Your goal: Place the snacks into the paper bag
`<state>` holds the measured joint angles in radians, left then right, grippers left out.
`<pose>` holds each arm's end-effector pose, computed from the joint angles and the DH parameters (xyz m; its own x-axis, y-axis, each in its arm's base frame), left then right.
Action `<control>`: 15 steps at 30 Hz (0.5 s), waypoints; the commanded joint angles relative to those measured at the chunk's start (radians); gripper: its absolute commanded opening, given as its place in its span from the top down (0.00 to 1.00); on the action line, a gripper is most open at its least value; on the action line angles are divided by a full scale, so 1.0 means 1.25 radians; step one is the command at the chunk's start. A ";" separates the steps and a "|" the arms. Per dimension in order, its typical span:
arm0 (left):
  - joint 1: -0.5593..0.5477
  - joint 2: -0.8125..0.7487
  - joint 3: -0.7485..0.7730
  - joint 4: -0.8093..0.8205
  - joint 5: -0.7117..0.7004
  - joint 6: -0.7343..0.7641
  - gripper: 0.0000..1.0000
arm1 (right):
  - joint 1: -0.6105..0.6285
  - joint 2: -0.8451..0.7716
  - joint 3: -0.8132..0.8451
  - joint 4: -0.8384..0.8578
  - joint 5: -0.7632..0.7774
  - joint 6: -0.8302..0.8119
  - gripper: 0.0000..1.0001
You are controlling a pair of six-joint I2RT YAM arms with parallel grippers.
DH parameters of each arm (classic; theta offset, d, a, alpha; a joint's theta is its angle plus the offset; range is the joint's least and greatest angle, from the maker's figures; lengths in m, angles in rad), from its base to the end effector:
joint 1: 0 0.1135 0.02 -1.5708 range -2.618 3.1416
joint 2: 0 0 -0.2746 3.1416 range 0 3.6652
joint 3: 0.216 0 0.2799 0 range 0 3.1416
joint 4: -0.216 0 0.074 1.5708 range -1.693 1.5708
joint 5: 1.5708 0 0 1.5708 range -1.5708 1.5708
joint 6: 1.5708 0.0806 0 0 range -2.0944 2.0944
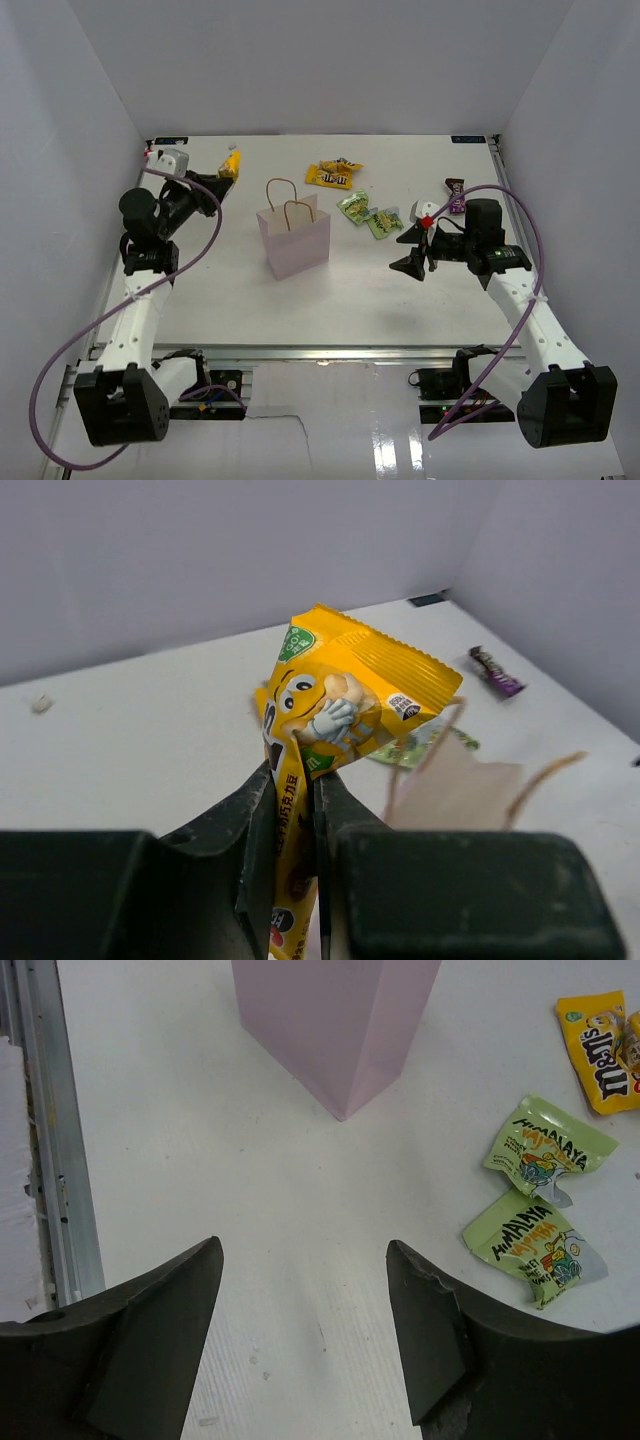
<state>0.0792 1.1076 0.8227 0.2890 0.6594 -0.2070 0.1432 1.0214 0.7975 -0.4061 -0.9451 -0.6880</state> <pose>0.3172 -0.0244 0.3405 -0.1087 -0.1716 -0.9792 0.5373 0.8186 -0.2031 0.2425 0.1010 0.2741 0.0142 -0.3737 -0.9274 -0.9356 0.3222 -0.1442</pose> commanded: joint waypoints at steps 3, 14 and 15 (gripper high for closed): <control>-0.035 -0.118 -0.038 0.024 0.117 -0.099 0.75 | -0.008 0.000 -0.011 0.030 -0.011 0.002 0.28; -0.196 -0.067 -0.020 0.027 0.032 -0.140 0.78 | -0.043 0.008 -0.016 0.034 -0.016 0.007 0.28; -0.206 -0.058 -0.018 0.028 0.024 -0.138 0.78 | -0.046 0.010 -0.016 0.034 -0.017 0.007 0.28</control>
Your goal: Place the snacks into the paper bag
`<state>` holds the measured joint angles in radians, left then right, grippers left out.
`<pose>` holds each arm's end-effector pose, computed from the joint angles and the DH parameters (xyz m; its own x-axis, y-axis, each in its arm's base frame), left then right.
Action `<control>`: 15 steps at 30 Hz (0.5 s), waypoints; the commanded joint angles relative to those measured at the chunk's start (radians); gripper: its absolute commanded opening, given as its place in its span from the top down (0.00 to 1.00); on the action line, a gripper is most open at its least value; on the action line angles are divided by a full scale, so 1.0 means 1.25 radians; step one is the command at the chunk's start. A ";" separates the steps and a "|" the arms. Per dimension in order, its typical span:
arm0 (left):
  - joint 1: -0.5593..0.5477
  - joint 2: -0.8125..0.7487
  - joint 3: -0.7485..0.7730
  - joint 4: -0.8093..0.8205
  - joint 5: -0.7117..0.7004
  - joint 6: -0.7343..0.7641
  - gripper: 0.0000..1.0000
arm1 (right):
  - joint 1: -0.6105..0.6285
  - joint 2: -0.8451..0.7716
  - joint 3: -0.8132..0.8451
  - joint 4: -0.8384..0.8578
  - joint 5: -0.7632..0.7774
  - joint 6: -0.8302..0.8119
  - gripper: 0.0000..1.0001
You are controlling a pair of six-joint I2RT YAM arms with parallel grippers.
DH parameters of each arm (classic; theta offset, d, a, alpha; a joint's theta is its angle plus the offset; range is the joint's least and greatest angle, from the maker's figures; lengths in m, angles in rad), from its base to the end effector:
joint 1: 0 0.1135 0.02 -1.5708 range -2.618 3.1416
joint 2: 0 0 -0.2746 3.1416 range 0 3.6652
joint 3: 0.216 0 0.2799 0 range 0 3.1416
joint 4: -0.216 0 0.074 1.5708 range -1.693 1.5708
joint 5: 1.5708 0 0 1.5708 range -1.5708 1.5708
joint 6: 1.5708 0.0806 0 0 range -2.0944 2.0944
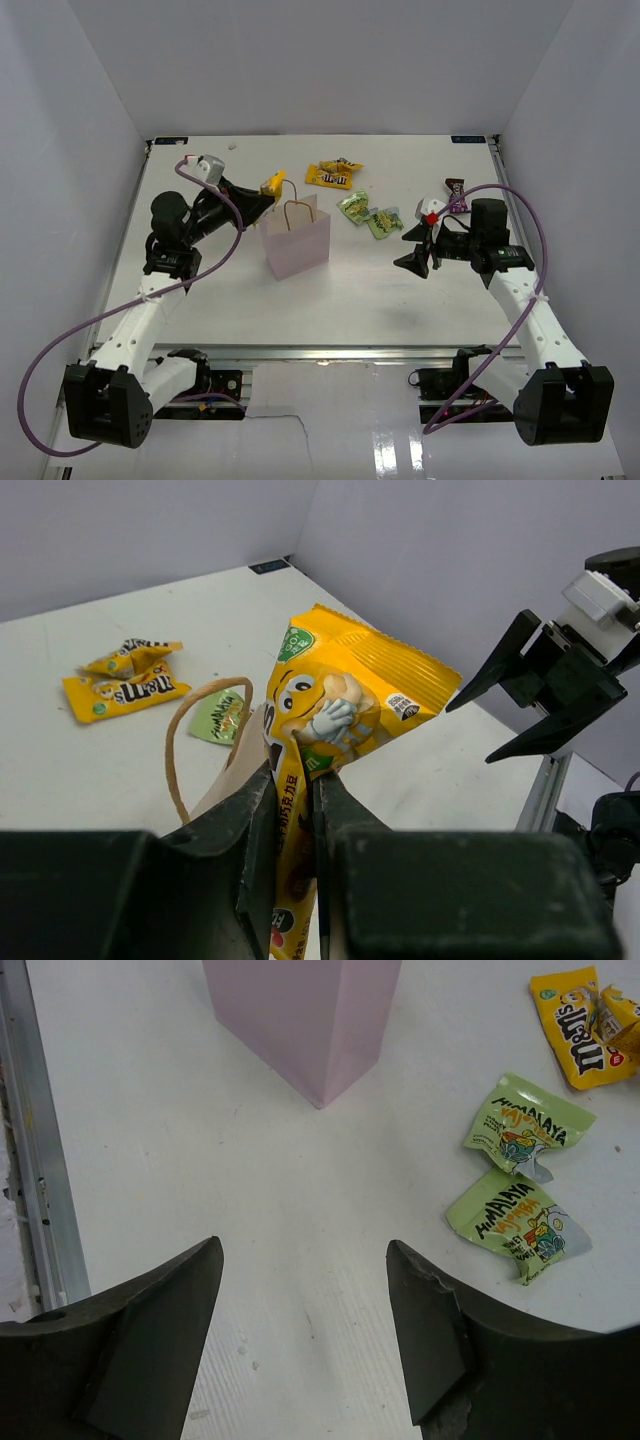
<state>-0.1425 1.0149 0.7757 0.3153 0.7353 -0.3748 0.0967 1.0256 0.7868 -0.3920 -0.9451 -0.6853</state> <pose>0.2777 -0.0945 0.3504 -0.2109 -0.2440 -0.9466 0.7417 0.5908 -0.3176 0.2478 0.0897 0.2704 -0.0064 -0.3730 -0.9278 -0.9197 0.3664 -0.1410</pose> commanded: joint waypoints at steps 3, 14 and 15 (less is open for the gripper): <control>-0.055 0.047 0.033 0.007 -0.056 -0.001 0.76 | -0.014 0.008 -0.007 0.023 -0.018 0.006 0.28; -0.081 0.111 0.060 0.005 -0.123 0.032 0.67 | -0.018 0.008 -0.008 0.022 -0.027 0.008 0.28; -0.084 0.116 0.065 0.005 -0.121 0.032 0.65 | -0.020 0.009 -0.008 0.022 -0.027 0.007 0.28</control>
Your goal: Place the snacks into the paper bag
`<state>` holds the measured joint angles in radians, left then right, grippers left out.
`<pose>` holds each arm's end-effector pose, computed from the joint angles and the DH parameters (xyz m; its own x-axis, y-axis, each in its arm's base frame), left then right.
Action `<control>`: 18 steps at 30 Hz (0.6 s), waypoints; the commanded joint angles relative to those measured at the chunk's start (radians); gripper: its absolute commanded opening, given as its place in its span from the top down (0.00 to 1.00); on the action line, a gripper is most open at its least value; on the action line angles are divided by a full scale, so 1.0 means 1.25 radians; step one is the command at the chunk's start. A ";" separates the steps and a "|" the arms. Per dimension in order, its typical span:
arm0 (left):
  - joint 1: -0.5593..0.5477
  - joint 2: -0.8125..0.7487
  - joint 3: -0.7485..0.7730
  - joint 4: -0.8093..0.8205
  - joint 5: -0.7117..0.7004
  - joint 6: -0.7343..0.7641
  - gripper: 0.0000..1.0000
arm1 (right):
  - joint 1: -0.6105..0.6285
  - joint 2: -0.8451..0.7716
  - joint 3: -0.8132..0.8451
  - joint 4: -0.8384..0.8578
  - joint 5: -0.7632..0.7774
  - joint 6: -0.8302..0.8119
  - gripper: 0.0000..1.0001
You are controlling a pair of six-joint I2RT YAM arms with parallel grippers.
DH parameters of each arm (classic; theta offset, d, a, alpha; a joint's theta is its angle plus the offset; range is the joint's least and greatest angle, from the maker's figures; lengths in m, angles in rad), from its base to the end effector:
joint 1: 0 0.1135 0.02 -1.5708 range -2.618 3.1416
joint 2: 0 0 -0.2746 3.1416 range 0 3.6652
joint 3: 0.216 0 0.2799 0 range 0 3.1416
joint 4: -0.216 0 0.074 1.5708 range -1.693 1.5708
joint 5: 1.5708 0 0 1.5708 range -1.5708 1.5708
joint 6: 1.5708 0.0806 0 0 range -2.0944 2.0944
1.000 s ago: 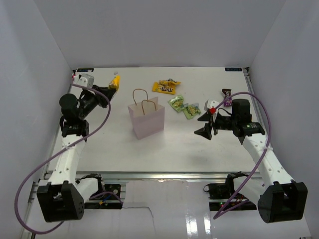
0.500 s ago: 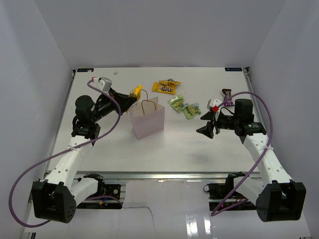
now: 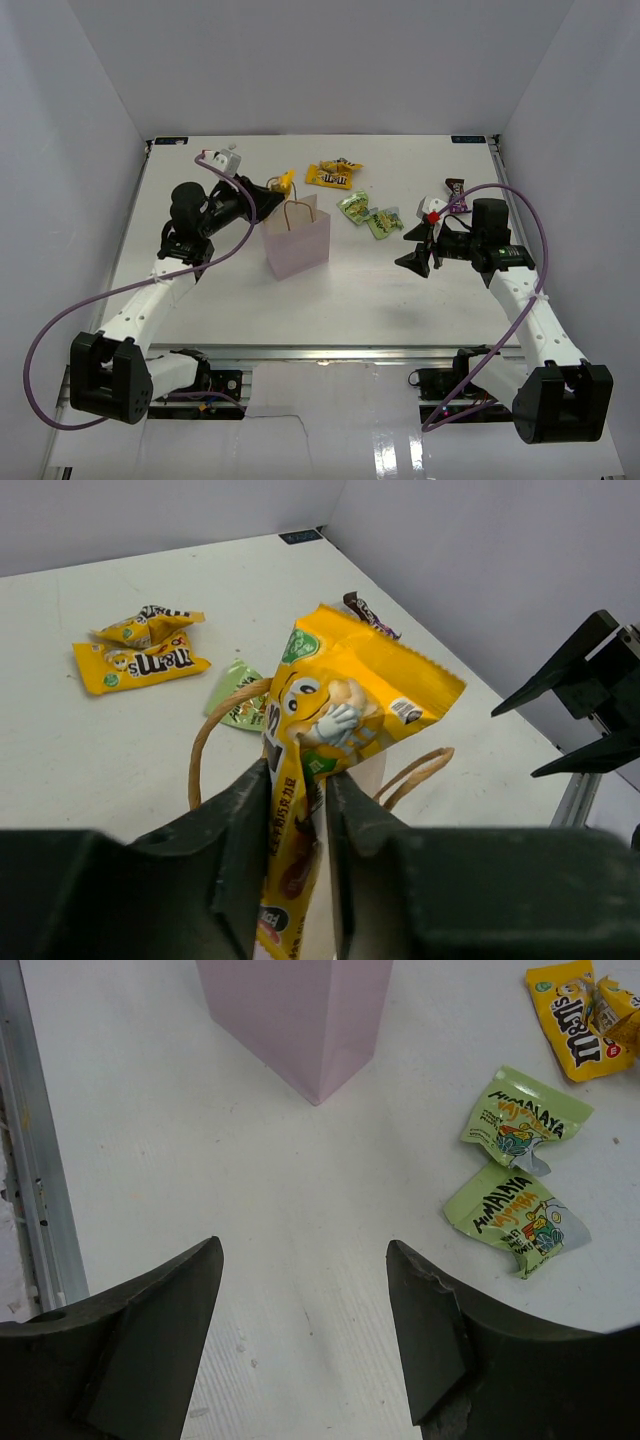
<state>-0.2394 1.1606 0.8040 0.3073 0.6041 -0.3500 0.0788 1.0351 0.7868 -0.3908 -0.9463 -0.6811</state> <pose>0.3076 -0.1222 0.3192 -0.3009 -0.2171 -0.9286 0.6847 0.6287 -0.3688 0.2509 0.0854 0.2683 -0.0243 -0.3712 -0.9282 -0.9144 0.3835 -0.1294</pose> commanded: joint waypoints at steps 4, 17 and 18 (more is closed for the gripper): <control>-0.010 0.007 0.047 0.011 -0.013 0.000 0.41 | -0.005 0.004 -0.008 0.019 -0.026 0.005 0.28; -0.011 -0.068 0.089 -0.049 -0.033 0.069 0.26 | -0.025 0.026 -0.007 0.030 -0.004 0.032 0.28; -0.011 -0.097 0.087 -0.059 -0.035 0.099 0.25 | -0.029 0.030 -0.006 0.032 0.003 0.038 0.28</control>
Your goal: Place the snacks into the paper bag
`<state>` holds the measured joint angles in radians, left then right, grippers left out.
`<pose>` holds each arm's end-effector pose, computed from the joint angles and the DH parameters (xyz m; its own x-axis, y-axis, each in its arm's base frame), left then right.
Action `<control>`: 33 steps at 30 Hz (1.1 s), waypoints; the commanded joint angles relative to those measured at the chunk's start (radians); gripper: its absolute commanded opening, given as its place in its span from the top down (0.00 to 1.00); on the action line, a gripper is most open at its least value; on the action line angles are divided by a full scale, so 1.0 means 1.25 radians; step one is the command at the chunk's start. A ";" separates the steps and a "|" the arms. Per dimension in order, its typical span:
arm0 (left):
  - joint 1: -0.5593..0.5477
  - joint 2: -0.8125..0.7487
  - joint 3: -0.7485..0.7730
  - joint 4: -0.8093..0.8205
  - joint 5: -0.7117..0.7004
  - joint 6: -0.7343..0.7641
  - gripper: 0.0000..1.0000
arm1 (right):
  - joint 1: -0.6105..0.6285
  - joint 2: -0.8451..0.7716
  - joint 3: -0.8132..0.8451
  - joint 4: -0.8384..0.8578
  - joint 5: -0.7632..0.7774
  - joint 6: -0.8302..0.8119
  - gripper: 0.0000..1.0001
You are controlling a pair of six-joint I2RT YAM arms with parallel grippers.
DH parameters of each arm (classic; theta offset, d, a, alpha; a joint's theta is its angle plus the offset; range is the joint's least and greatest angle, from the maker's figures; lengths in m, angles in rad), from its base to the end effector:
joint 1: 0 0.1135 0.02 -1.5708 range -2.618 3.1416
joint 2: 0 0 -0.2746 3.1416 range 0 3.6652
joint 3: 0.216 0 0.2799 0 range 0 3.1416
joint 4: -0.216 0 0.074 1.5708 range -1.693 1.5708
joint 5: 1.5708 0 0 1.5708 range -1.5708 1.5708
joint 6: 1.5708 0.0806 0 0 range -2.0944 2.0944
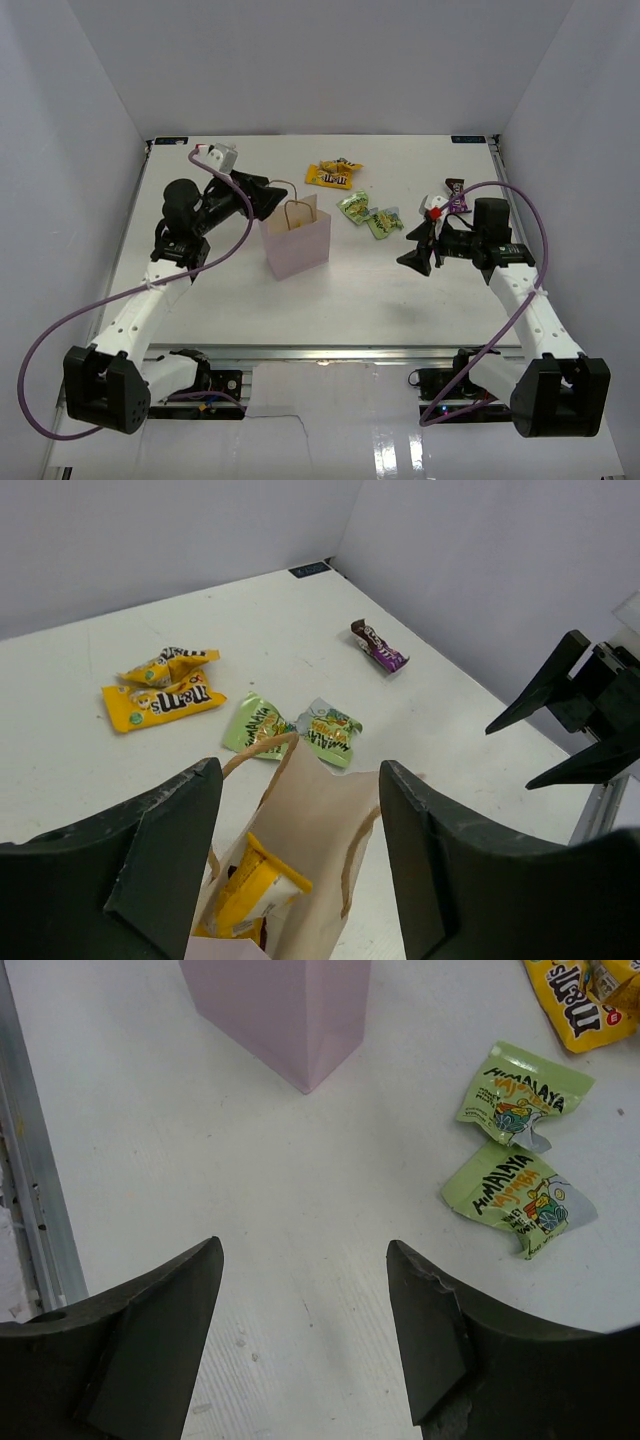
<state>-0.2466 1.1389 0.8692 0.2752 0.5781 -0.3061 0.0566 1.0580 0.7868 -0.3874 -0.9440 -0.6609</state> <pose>0.3054 -0.1223 0.3486 -0.2162 -0.2058 -0.9544 0.7018 0.6468 -0.2985 0.2566 0.0799 0.2631 -0.0695 -0.3646 -0.9286 -0.9061 0.4125 -0.0941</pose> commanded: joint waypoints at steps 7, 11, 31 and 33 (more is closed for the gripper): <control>-0.005 -0.285 -0.062 -0.254 -0.130 0.182 0.19 | -0.027 0.036 -0.013 0.224 0.489 0.277 0.14; -0.005 -0.453 -0.187 -0.345 -0.214 0.212 0.12 | -0.027 0.172 0.060 0.283 0.845 0.381 0.14; -0.015 -0.663 -0.309 -0.307 -0.286 0.222 0.02 | -0.070 0.857 0.679 0.106 0.901 0.250 0.32; -0.015 -0.664 -0.310 -0.306 -0.282 0.223 0.02 | -0.084 0.865 0.679 0.095 0.876 0.251 0.33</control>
<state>-0.2623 0.3172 0.4828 -0.1192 0.2276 -0.0406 -0.0135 2.1311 1.5894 -0.2211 0.1982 -0.3290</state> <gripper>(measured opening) 0.979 0.675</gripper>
